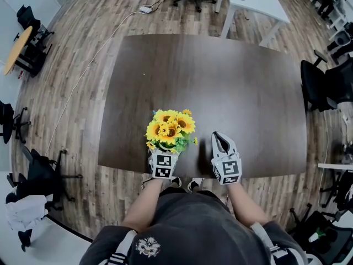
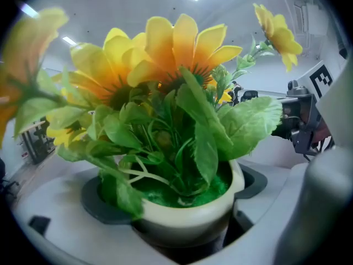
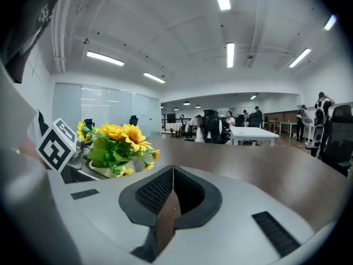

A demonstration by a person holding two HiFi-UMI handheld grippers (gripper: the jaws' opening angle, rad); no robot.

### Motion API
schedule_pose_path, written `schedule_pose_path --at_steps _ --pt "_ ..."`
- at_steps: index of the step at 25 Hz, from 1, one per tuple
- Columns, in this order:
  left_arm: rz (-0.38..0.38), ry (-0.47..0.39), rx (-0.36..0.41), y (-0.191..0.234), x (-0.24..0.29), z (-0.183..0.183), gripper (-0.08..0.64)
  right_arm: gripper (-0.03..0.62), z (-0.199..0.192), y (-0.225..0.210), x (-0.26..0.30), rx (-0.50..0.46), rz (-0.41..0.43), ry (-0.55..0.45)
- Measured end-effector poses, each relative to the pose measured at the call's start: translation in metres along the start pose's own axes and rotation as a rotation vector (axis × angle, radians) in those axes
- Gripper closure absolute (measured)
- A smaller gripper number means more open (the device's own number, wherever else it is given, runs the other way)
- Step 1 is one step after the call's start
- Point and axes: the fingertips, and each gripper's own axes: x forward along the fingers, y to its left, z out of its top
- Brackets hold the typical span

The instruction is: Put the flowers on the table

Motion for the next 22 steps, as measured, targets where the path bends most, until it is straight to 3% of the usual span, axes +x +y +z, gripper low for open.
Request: schedule_pose_path --at_steps 22 --pt "0.01 0.08 -0.008 -0.002 0.016 -0.029 0.02 0.568 0.008 0.002 0.003 -0.02 0.012 -0.017"
